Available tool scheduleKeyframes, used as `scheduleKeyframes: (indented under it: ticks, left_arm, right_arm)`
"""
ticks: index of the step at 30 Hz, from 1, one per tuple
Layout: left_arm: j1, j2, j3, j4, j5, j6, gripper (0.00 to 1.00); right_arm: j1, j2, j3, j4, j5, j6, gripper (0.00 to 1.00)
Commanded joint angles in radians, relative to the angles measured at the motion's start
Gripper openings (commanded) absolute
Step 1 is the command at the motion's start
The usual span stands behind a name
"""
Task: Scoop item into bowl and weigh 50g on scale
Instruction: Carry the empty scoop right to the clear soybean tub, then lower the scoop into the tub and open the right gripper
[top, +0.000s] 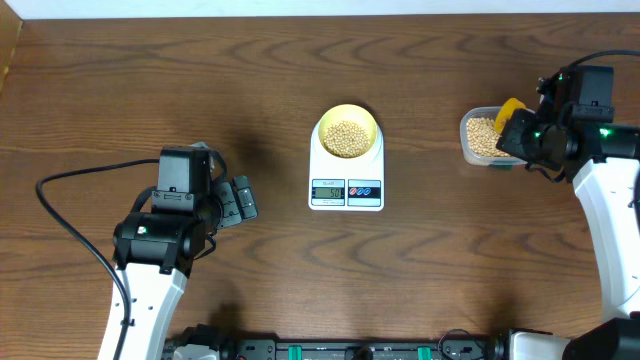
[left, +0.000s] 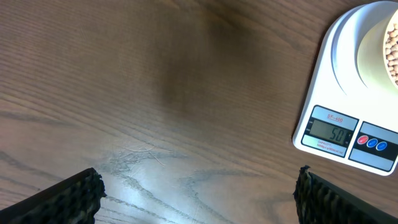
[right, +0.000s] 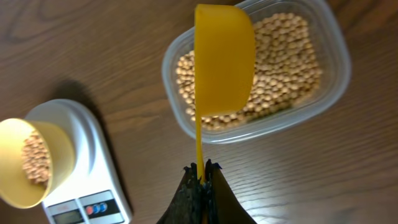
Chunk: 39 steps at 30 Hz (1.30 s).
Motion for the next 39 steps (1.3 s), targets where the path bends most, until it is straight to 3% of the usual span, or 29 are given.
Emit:
scheduleKeyframes:
  ticks: [1, 25, 30, 33, 39]
  left_arm:
    - [0.006, 0.003, -0.001, -0.003, -0.017, 0.010, 1.00]
    - [0.006, 0.003, -0.001, -0.003, -0.017, 0.010, 1.00]
    - [0.006, 0.003, -0.001, -0.003, -0.017, 0.010, 1.00]
    - [0.006, 0.003, -0.001, -0.003, -0.017, 0.010, 1.00]
    - [0.006, 0.003, -0.001, -0.003, -0.017, 0.010, 1.00]
  right_arm:
    - [-0.005, 0.010, 0.019, -0.003, 0.060, -0.026, 0.01]
    - [-0.006, 0.177, 0.017, 0.045, 0.071, 0.019, 0.01]
    - [-0.006, 0.187, 0.017, 0.046, 0.091, 0.019, 0.05]
    - [-0.006, 0.189, 0.016, 0.047, 0.093, 0.020, 0.17]
    - [-0.006, 0.189, 0.016, 0.047, 0.093, 0.019, 0.59]
